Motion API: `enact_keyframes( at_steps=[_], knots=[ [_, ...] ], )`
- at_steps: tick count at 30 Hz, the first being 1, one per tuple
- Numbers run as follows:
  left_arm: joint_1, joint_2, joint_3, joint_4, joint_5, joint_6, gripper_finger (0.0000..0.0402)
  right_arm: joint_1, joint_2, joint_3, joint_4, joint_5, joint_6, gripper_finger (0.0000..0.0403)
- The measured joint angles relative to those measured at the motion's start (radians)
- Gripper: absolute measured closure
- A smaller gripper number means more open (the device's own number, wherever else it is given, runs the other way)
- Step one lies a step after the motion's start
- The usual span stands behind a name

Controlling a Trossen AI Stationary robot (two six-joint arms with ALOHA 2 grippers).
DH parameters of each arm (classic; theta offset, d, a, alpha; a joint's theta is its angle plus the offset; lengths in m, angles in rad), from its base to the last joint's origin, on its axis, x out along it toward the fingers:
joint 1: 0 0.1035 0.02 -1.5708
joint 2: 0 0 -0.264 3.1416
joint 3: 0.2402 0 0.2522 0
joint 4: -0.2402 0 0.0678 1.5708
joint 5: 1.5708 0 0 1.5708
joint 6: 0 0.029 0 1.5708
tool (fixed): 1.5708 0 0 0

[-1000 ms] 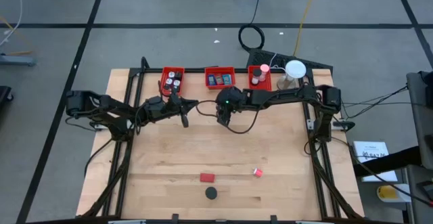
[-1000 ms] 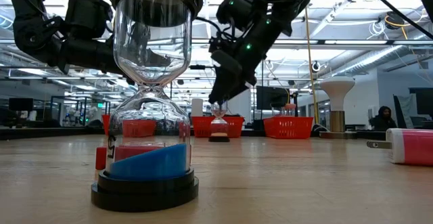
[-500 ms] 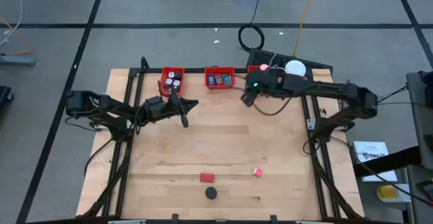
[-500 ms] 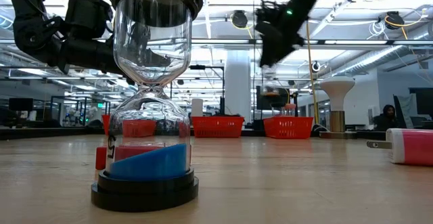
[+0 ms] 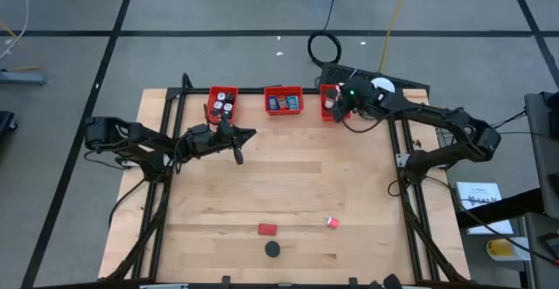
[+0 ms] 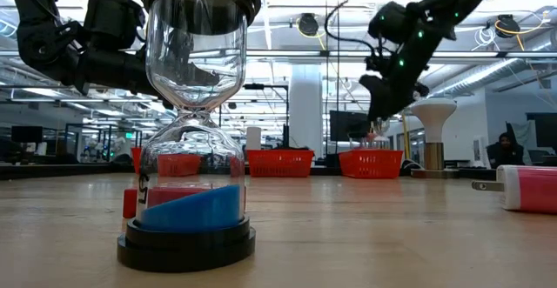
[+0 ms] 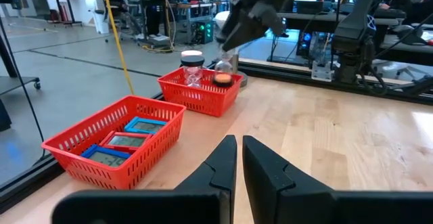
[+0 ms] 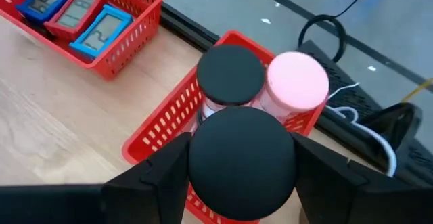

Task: Pick & Place Office items
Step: Put the orange hour glass into the right red bin

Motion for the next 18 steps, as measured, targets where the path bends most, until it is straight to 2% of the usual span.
enact_keyframes(
  at_steps=[6,10,18],
  knots=[
    [0.0,0.0,0.0,0.0,0.0,0.0,0.0376,-0.062,0.002,-0.066,0.107,-0.055,-0.012,0.0196],
    [0.0,0.0,0.0,0.0,0.0,0.0,0.0376,-0.093,0.003,-0.089,0.138,-0.102,-0.021,0.0195],
    [0.0,0.0,0.0,0.0,0.0,0.0,0.0376,-0.108,0.002,-0.118,0.162,-0.129,-0.026,0.0193]
  ],
)
